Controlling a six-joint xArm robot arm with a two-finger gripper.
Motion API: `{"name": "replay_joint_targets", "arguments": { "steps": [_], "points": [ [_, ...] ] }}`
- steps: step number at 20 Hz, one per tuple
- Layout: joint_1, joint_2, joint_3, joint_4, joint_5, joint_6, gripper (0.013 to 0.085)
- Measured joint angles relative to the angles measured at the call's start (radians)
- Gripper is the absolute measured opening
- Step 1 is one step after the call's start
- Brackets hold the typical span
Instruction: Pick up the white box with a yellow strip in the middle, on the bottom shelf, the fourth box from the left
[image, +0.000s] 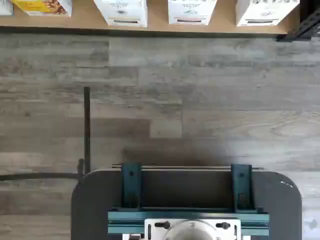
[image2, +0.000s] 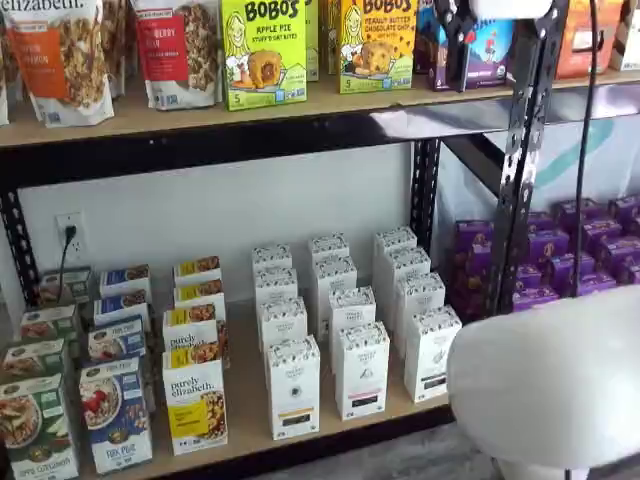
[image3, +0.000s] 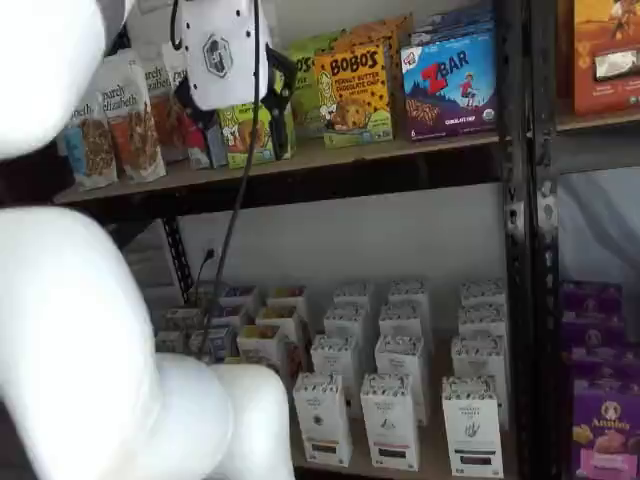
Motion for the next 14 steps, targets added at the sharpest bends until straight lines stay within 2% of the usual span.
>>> {"name": "replay_joint_targets", "arguments": {
  "steps": [1,2,14],
  "points": [
    [0.061,-0.01,0.009,-0.059,-0.011,0.032,0.085],
    [0.084,-0.016,0.014,-0.082,-0.015,0.048,0.085],
    [0.157,-0.046,0.062,-0.082,-0.025,0.124,0.085]
  ]
}}
